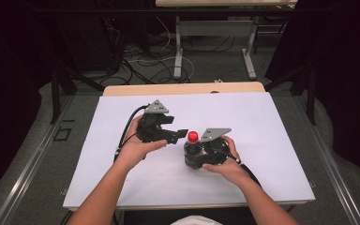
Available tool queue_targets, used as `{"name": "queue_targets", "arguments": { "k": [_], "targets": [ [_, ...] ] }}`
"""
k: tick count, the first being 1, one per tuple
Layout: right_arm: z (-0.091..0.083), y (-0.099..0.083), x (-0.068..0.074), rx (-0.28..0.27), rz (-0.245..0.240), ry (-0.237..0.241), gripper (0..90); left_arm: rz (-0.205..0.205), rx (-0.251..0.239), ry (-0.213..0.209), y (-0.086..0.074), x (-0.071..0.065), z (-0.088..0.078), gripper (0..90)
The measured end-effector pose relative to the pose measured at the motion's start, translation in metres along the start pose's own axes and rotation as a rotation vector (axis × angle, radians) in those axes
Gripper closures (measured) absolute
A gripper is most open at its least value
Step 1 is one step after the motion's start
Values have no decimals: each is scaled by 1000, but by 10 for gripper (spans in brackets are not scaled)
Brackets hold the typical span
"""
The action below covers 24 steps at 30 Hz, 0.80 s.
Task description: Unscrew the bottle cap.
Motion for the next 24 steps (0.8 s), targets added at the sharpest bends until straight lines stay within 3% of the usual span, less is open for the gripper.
{"name": "queue_targets", "arguments": {
  "k": [2, 4, 11, 19, 24],
  "targets": [
    [1, 0, 1, -6, 7, 1, 293, 17, -4, 3, 1, 0, 2, 280],
    [1, 0, 2, -10, 6, 7, 294, 8, 0, -8, 3, -3, 3, 287],
    [2, 0, 4, -12, 7, 27, 294, 11, 31, -107, 8, -10, 10, 340],
    [2, 1, 5, -22, 1, 68, 294, 45, 80, -163, 9, -14, 18, 430],
    [1, 1, 6, -29, -4, 74, 294, 77, 99, -154, 9, -16, 24, 511]
  ]
}}
Point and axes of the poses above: each handheld gripper's, and its own axes: z roughly forward along the jaws, y roughly out of its top, x roughly to its left, the point moved 1 cm from there along z, roughly forward along the jaws
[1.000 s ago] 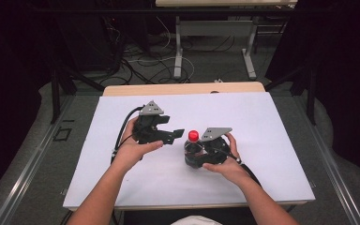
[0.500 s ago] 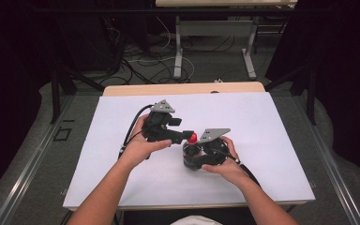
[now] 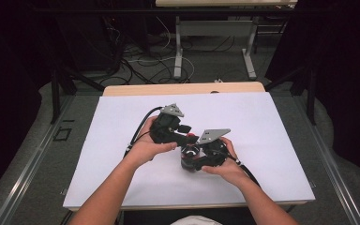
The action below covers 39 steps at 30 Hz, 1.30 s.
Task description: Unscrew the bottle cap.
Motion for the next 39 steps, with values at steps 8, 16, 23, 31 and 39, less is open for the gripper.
{"name": "queue_targets", "arguments": {
  "k": [8, 16, 23, 31, 39],
  "targets": [
    [0, 0, 3, -8, -9, 27, 294, 27, 24, -40, 2, -3, 1, 591],
    [1, 0, 5, -9, -9, 29, 294, 48, 46, -49, 1, -2, 0, 612],
    [2, 0, 5, -9, -9, 21, 295, 29, 61, -11, 2, -6, -1, 616],
    [0, 1, 5, -23, 5, -8, 296, -35, 34, 89, 6, -16, 3, 617],
    [-1, 2, 5, -34, 31, -56, 297, -122, 8, 201, 8, -24, 5, 618]
  ]
}}
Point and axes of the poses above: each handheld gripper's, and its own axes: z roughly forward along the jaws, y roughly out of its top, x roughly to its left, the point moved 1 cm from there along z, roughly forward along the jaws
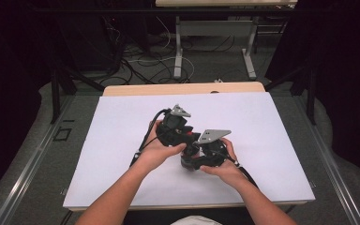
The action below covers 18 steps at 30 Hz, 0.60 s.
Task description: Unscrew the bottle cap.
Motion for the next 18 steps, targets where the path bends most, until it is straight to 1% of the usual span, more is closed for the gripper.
{"name": "queue_targets", "arguments": {
  "k": [1, 2, 3, 4, 5, 6, 7, 8, 9, 10, 11, 12, 13, 14, 15, 17, 18],
  "targets": [
    [0, 0, 0, 2, -4, -8, 297, -23, -8, 38, 0, -4, 0, 617],
    [-1, 0, 0, 2, -10, -18, 296, -44, -7, 58, 1, -6, 0, 617],
    [0, 0, 1, -1, -13, -26, 297, -92, -20, 76, 1, -9, 1, 617],
    [-1, 1, 1, 17, -17, -24, 297, -92, -20, 76, 1, -9, 1, 617],
    [0, 0, 2, 6, -12, -35, 296, -121, -1, 105, 1, -12, 1, 617],
    [0, 0, 3, 5, -14, -35, 296, -119, 14, 122, 1, -11, 0, 616],
    [1, 0, 3, 3, -11, -28, 296, -132, 16, 128, 1, -12, 0, 615],
    [1, 0, 3, 3, -11, -28, 296, -132, 16, 128, 1, -12, 0, 614],
    [1, 0, 3, 5, -13, -25, 296, -142, 17, 131, 1, -12, 0, 613],
    [1, 0, 3, 5, -13, -25, 296, -163, 14, 132, 1, -13, 0, 613],
    [1, 0, 3, 2, -16, -28, 296, -161, 14, 125, 1, -12, 0, 599],
    [1, 0, 3, 0, -14, -26, 296, -146, 15, 113, 1, -10, 0, 562],
    [0, 0, 3, -2, -13, -26, 295, -120, -6, 73, 2, -7, 1, 512],
    [1, 0, 2, -8, -12, -21, 295, -120, -6, 73, 2, -7, 1, 473],
    [0, 0, 1, -2, -11, -14, 295, -117, -17, 57, 1, -6, 0, 451],
    [-1, 0, 1, -9, -4, -9, 295, -46, -25, 32, 1, 1, -3, 437],
    [-1, 0, 1, -8, -3, -1, 295, -27, -26, 18, 1, 2, -4, 428]
  ]
}}
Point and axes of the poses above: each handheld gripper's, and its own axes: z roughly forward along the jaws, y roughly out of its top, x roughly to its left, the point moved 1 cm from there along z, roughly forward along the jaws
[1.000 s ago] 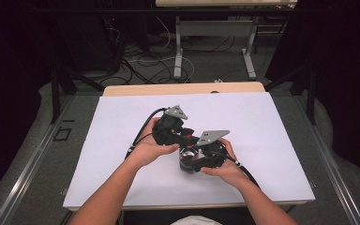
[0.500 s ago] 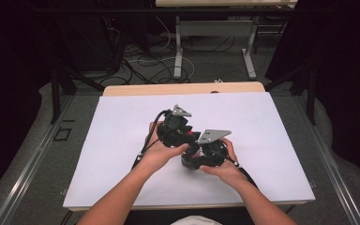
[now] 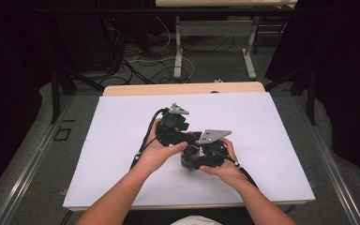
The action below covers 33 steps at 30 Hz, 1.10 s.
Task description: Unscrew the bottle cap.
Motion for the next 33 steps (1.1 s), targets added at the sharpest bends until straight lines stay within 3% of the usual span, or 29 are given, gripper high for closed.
{"name": "queue_targets", "arguments": {
  "k": [2, 6, 10, 11, 13, 15, 18, 23, 26, 27, 30, 32, 33],
  "targets": [
    [0, 0, -1, -2, -12, 11, 295, 53, -15, -68, -1, 6, -3, 412],
    [-1, 1, 0, -11, -1, 45, 295, 95, 12, -197, -3, 12, -4, 416],
    [-1, 1, 2, -16, -8, 67, 295, 147, 32, -225, -4, 15, -2, 453],
    [-1, 2, 2, -1, -12, 76, 295, 189, 56, -268, -4, 18, -2, 464],
    [0, 1, 2, -11, -13, 71, 295, 193, 51, -265, -4, 18, -1, 475],
    [1, 1, 3, -10, -18, 72, 295, 219, 57, -289, -4, 19, -1, 526],
    [0, 1, 3, -6, -20, 81, 295, 224, 60, -274, -4, 20, -2, 601],
    [1, 1, 4, -7, -26, 69, 295, 216, 65, -263, -4, 19, -2, 609],
    [2, 1, 5, -9, -25, 59, 296, 193, 61, -228, -5, 17, -3, 612],
    [2, 1, 5, -9, -25, 59, 296, 175, 75, -226, -4, 16, -4, 612],
    [1, 1, 5, -10, -22, 40, 296, 96, 53, -145, -5, 9, -3, 613],
    [1, 1, 5, -10, -22, 30, 296, 80, 58, -126, -4, 7, -4, 613],
    [0, 1, 5, -13, -22, 21, 296, 48, 56, -97, -4, 4, -3, 613]
  ]
}}
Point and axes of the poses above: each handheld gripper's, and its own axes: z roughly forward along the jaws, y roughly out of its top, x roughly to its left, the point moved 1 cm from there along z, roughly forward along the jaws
